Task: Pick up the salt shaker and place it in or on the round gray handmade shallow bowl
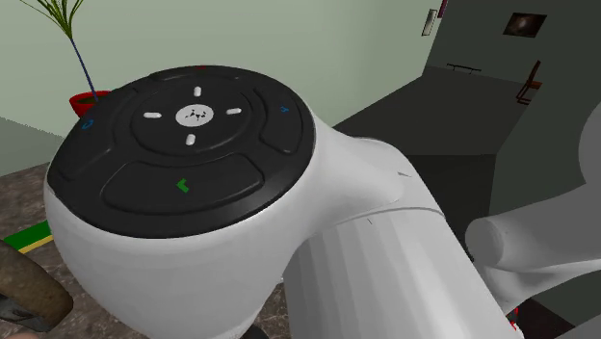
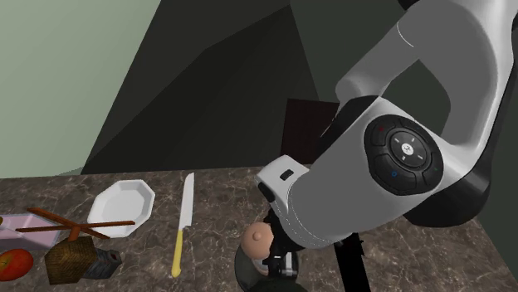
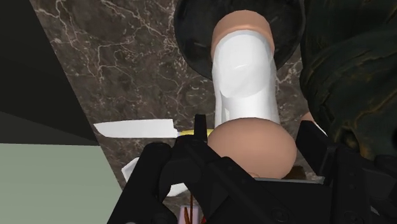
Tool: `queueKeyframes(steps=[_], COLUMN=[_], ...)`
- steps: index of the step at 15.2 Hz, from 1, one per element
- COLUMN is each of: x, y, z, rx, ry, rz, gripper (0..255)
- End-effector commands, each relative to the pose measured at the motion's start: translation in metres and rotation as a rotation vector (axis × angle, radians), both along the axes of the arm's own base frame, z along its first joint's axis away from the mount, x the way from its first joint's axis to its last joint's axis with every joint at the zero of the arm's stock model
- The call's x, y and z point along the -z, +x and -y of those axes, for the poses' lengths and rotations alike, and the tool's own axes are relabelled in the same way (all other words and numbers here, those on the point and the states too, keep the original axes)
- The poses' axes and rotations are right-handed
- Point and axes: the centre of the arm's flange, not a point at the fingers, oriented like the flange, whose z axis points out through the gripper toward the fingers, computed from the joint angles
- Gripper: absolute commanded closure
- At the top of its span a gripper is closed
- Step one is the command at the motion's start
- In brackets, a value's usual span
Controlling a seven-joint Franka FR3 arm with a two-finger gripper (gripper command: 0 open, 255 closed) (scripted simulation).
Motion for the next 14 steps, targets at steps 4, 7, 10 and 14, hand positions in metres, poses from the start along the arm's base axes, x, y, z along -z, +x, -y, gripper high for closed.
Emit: queueKeyframes(steps=[4,7,10,14], x=[0.010,0.016,-0.022,-0.032], y=[-0.013,-0.015,-0.026,-0.029], z=[-0.007,-0.003,-0.004,-0.005], rx=[-0.020,-0.020,-0.020,-0.020], ry=[-0.028,-0.028,-0.028,-0.028], rz=[-0.013,-0.012,-0.012,-0.012], gripper=[0,0,0,0])
